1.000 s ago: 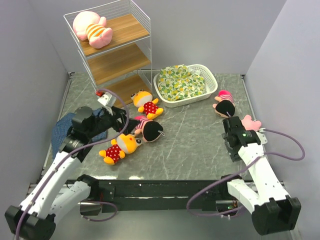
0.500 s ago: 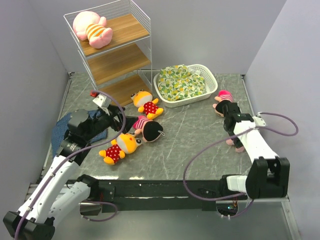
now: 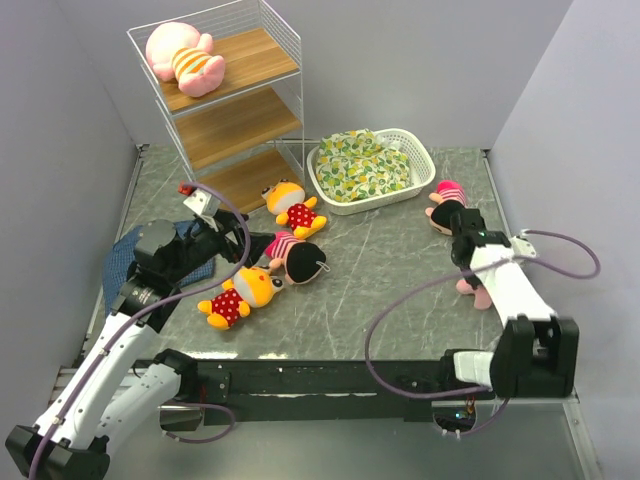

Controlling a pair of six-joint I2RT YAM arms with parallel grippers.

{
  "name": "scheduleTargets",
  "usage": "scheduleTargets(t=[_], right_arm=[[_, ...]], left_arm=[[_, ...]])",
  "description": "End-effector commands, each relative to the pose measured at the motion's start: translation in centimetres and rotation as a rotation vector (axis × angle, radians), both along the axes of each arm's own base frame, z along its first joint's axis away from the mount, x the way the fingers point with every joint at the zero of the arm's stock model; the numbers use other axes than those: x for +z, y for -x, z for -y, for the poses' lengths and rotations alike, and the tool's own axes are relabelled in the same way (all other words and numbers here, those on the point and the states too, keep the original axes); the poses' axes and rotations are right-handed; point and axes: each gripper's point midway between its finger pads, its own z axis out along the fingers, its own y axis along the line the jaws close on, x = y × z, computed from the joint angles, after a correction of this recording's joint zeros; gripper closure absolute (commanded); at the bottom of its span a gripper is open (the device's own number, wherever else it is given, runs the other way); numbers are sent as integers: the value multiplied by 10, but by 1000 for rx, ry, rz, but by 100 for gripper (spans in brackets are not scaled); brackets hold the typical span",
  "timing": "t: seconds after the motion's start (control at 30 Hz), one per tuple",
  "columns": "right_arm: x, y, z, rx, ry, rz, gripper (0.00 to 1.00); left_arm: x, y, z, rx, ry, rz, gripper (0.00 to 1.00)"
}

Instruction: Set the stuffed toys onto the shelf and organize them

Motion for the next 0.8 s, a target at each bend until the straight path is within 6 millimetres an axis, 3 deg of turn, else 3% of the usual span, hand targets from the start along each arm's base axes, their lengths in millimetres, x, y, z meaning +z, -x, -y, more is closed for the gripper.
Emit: scheduleTargets(t=[0.0, 0.23, 0.33, 0.37, 0.4, 0.43, 0.47, 0.5, 0.7, 0.77], right_arm=[[50, 3, 10, -16, 62, 208, 100], [102, -13, -13, 171, -19, 405, 100], [117, -24, -36, 294, -106, 483, 100], [121, -31, -47, 364, -136, 514, 100], [120, -34, -77, 536, -229, 545, 100], [137, -48, -94, 641, -251, 651, 100], [141, -49, -109, 718, -288, 697, 100], [142, -44, -134, 816, -376, 747, 100], [166, -27, -213, 1151, -644, 907, 100], [189, -13, -241, 1322, -741, 989, 100]], left_arm=[[8, 0, -2, 11, -2, 44, 4], [6, -2, -4, 29, -8, 36, 4], [5, -3, -6, 38, -11, 38, 3], [5, -3, -6, 41, -11, 39, 4], [4, -4, -6, 43, -12, 36, 3], [5, -3, -6, 41, -12, 37, 4], [4, -4, -5, 41, -12, 36, 4], [4, -4, -5, 38, -12, 36, 4], [1, -4, -3, 26, -15, 27, 4], [-1, 0, 4, -17, -15, 23, 3]])
